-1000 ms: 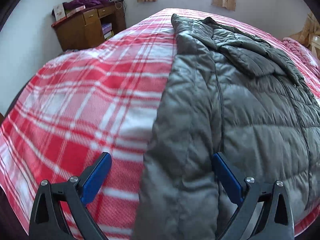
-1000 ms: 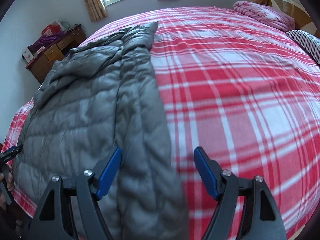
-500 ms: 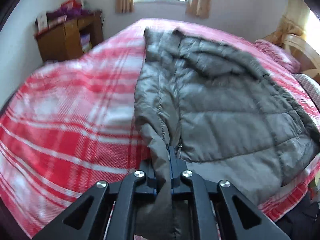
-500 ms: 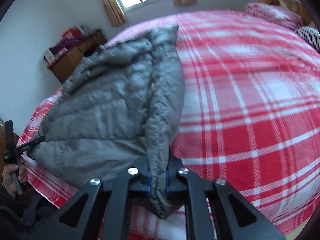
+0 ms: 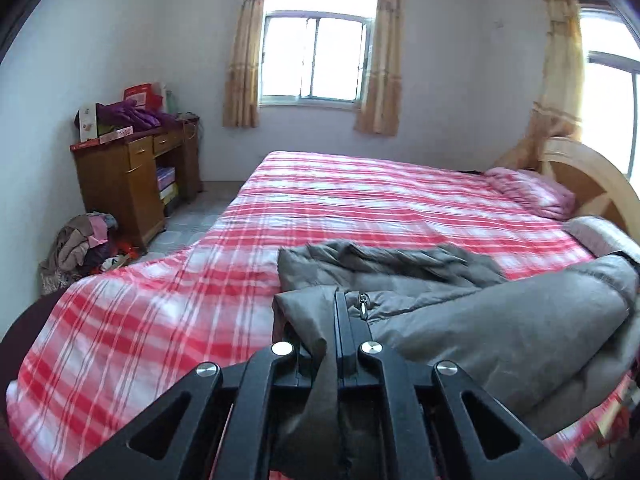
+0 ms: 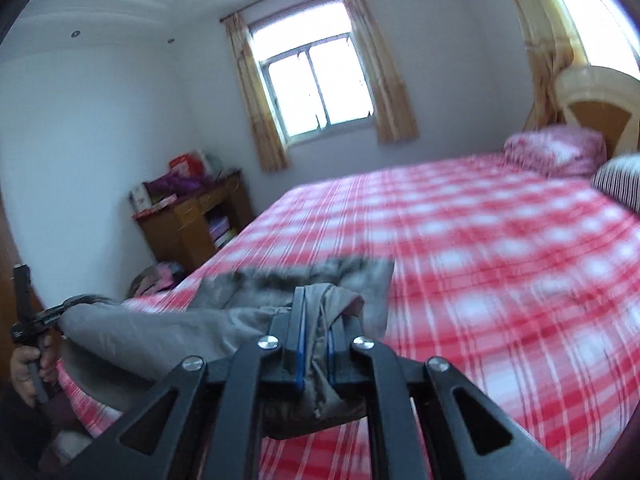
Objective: Fold large clothes
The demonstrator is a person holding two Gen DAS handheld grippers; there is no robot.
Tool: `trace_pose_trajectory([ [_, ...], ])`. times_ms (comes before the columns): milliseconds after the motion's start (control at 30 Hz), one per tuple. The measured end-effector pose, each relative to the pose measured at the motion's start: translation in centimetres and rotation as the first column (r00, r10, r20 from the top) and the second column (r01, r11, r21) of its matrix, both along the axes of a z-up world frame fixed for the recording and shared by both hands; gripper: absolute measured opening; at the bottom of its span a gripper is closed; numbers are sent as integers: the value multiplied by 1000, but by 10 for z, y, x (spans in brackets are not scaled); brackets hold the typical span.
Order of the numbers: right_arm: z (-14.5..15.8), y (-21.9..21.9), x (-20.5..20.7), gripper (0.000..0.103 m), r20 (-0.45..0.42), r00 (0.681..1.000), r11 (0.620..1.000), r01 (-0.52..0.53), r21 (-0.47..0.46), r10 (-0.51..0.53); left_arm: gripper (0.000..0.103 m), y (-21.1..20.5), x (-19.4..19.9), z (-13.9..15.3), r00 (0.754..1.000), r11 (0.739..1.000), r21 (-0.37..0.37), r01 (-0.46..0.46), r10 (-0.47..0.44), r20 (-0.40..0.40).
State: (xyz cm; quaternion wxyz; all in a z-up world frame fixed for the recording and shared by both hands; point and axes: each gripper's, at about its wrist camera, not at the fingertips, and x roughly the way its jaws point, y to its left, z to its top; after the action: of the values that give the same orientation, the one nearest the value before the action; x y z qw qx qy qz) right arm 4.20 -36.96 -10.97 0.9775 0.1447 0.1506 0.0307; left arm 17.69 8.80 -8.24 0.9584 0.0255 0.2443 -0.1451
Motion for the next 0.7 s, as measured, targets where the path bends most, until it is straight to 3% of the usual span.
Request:
trace_pose_trajectory([
  [67, -1, -2, 49, 9, 3, 999, 999, 35, -8, -35, 5, -10, 51, -12, 999, 1000, 12, -26, 26, -18],
  [233, -19, -11, 150, 9, -58, 995, 996, 85, 26, -83, 11, -25, 128, -41, 990, 997, 23, -78, 80, -118],
  [433, -51, -25, 206, 11, -140, 983, 992, 125, 26, -120, 26, -20, 167, -39, 983, 988, -24, -151, 147, -109],
  [467, -55, -29, 210, 11, -150, 981, 991, 130, 28, -124, 31, -18, 173, -38, 982, 985, -36, -166, 162, -101],
  [567, -64, -29, 234, 19, -188, 971, 989, 146, -14, -146, 96, -22, 192, -34, 955, 955, 30, -294, 295, -31],
  [633, -66, -26, 245, 20, -206, 963, 985, 164, -53, -172, 96, -21, 195, -33, 946, 946, 30, -323, 322, 34],
  [700, -76, -28, 257, 29, -236, 952, 981, 183, -63, -192, 96, -24, 199, -34, 932, 930, 60, -361, 359, 44],
])
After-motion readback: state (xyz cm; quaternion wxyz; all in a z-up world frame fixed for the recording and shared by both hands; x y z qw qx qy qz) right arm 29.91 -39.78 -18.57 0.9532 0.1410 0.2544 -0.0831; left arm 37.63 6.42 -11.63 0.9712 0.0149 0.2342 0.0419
